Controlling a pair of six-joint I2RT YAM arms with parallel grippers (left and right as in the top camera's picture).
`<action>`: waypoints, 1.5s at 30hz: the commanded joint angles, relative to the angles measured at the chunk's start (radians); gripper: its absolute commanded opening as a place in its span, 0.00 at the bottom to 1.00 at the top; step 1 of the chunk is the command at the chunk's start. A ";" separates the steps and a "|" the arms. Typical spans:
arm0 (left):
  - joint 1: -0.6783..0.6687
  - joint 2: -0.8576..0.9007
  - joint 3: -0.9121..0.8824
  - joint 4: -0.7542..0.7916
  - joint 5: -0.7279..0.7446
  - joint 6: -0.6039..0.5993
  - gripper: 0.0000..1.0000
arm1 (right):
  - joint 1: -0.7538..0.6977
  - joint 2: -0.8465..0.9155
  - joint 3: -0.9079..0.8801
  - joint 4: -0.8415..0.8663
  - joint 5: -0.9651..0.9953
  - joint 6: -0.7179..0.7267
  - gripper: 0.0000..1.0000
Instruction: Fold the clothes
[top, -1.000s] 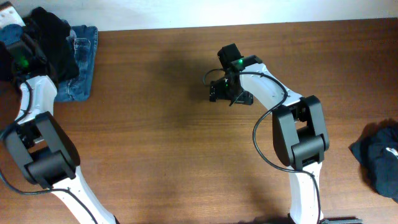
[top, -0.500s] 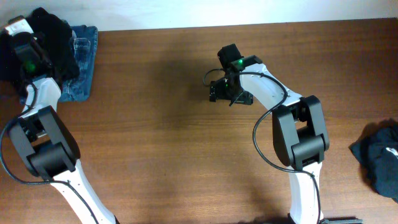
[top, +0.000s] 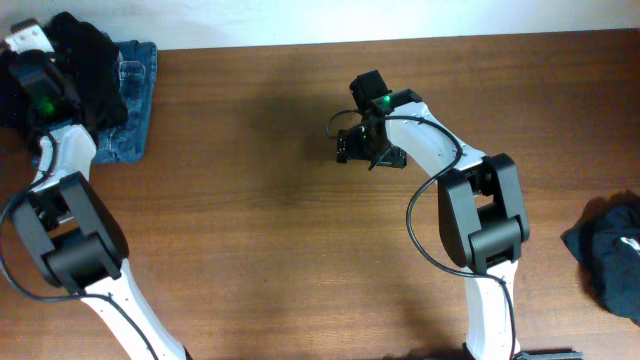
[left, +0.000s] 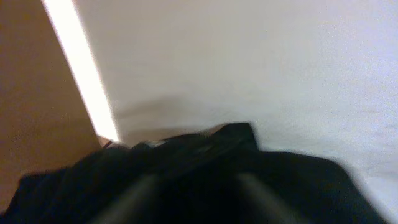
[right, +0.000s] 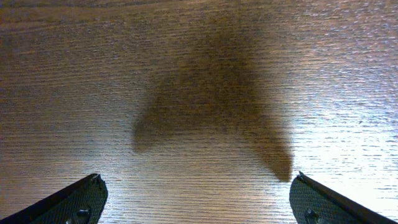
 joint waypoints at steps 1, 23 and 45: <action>-0.008 -0.143 -0.007 -0.035 0.124 0.007 0.81 | 0.002 -0.002 -0.008 0.002 0.005 0.002 0.99; -0.008 -0.729 -0.007 -0.774 0.332 0.007 0.99 | 0.002 -0.003 -0.008 -0.036 0.005 0.002 0.99; -0.008 -0.986 -0.007 -1.262 0.328 0.007 0.99 | 0.020 -0.282 -0.008 -0.301 0.061 0.050 0.99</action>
